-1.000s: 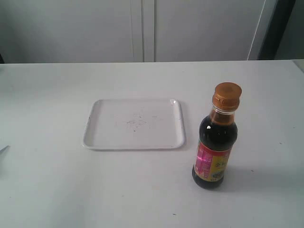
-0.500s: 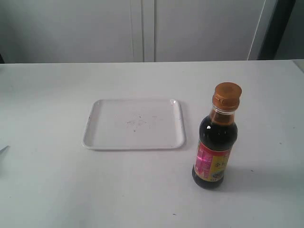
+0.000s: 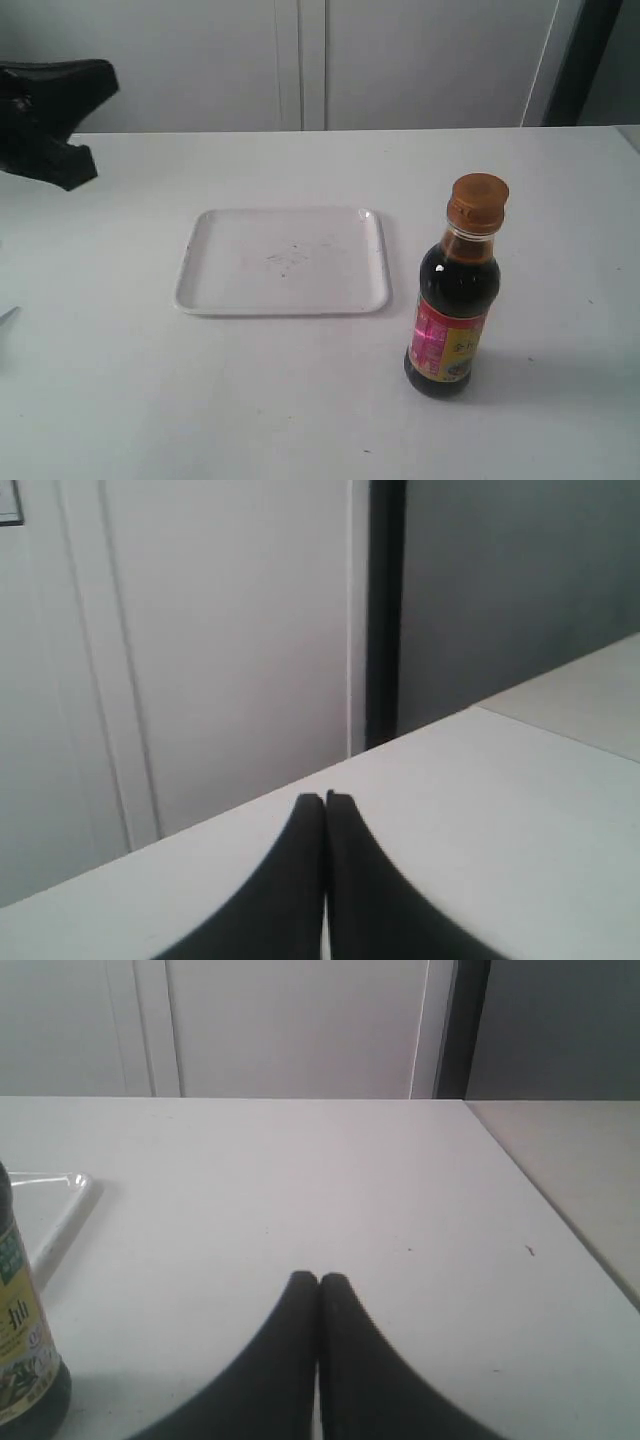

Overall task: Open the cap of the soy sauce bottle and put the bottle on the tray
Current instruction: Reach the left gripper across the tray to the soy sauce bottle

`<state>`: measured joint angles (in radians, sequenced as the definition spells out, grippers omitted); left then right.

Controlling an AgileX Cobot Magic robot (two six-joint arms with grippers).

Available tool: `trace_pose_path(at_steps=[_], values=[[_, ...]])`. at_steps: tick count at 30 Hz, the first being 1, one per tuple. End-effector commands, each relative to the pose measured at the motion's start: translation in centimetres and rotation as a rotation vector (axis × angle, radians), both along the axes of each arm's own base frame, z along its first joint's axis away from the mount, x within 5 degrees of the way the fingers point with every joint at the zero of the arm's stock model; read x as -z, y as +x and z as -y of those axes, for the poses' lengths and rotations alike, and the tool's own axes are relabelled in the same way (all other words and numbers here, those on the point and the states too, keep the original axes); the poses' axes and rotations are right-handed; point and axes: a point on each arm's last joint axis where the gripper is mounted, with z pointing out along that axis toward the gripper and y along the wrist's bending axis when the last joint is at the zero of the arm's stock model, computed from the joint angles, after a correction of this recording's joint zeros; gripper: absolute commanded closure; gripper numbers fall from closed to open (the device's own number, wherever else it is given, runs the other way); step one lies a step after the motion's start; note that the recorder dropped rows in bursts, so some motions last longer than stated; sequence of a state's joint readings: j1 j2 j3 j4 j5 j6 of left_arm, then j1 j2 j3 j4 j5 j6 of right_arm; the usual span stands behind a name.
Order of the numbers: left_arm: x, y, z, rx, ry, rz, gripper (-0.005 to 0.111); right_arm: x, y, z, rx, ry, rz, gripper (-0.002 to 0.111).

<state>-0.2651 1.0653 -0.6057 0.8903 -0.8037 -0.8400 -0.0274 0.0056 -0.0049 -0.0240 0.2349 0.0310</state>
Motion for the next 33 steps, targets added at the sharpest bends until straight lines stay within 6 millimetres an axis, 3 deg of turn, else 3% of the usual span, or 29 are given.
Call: trace_pose_path(at_steps=[1, 7, 14, 18, 20, 24, 33], values=[[0.4, 0.4, 3.0, 0.131, 0.018, -0.016, 0.107, -0.5, 0.0, 0.0, 0.0, -0.015, 0.07, 0.108], [2.4, 0.4, 7.7, 0.37, 0.049, 0.01, 0.107, -1.3, 0.1, 0.0, -0.001, -0.018, 0.16, 0.108], [4.0, 0.3, 9.6, 0.488, 0.051, -0.002, 0.104, -1.7, 0.1, 0.0, -0.002, -0.006, 0.202, 0.108], [3.5, -0.2, 9.9, 0.561, 0.001, 0.056, 0.08, -1.6, 0.1, 0.0, -0.001, -0.006, 0.193, 0.108], [3.4, -0.5, 10.1, 0.586, 0.0, 0.099, 0.058, -1.6, 0.1, 0.0, -0.001, -0.006, 0.193, 0.108], [3.1, -0.7, 10.6, 0.581, -0.056, 0.095, 0.001, -1.6, 0.1, 0.0, -0.001, -0.006, 0.193, 0.108], [1.6, -1.3, 13.4, 0.596, -0.036, 0.085, 0.002, -1.6, 0.1, 0.0, -0.001, -0.006, 0.193, 0.108]])
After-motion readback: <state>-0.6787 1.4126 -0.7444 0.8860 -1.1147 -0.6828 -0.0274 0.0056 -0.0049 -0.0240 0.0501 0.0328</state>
